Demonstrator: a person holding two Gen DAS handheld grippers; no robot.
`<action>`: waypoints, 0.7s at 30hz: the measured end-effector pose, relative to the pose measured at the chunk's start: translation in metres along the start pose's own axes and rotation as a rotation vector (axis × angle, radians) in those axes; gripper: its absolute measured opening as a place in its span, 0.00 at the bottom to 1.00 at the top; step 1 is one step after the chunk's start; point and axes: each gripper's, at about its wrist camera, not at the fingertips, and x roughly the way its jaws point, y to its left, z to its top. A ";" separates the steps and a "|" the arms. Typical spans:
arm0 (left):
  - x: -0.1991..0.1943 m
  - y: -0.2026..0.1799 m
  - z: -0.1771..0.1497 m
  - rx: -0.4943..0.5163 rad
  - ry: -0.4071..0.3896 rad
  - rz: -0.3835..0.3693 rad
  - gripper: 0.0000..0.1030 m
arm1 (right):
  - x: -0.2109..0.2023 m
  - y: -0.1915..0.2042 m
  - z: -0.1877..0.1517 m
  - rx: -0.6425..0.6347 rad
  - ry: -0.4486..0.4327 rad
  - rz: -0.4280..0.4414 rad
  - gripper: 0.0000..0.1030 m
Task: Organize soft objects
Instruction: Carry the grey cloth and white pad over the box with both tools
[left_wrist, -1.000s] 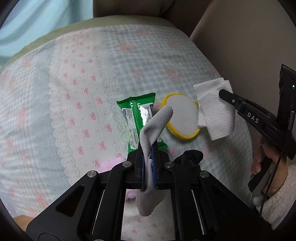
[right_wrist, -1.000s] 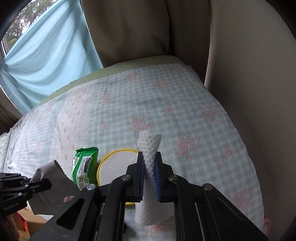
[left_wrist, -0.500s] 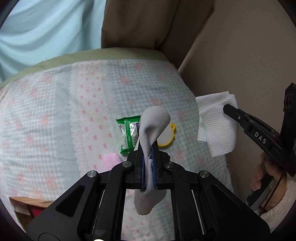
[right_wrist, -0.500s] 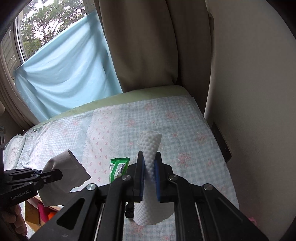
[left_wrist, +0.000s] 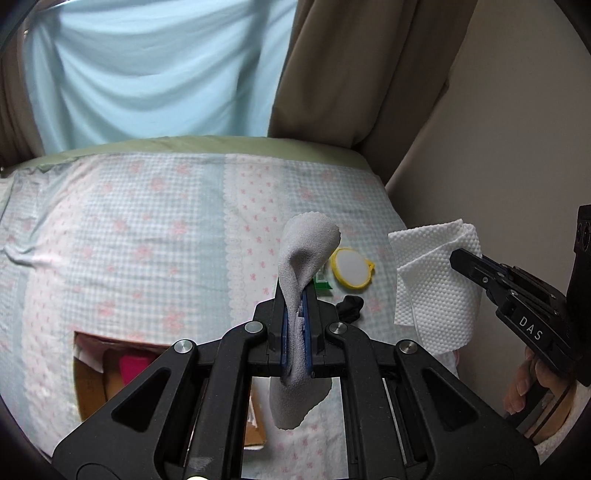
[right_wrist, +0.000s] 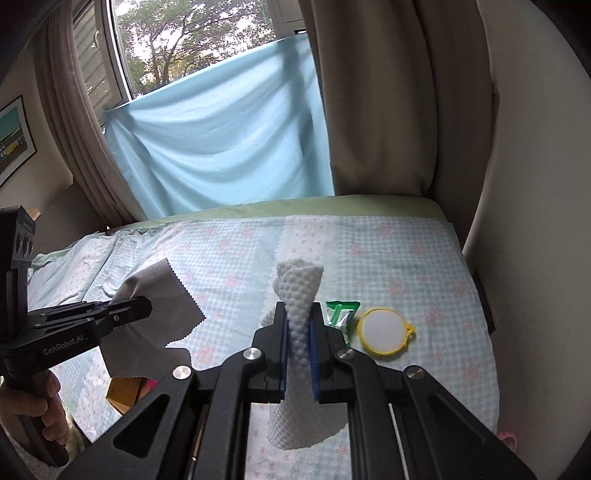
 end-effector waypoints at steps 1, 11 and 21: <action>-0.007 0.011 -0.005 -0.007 -0.002 0.012 0.05 | -0.002 0.011 -0.004 -0.008 0.005 0.014 0.09; -0.042 0.138 -0.070 -0.100 0.062 0.087 0.05 | 0.012 0.135 -0.049 -0.058 0.091 0.095 0.09; -0.003 0.238 -0.111 -0.080 0.233 0.124 0.05 | 0.071 0.215 -0.095 0.011 0.216 0.030 0.09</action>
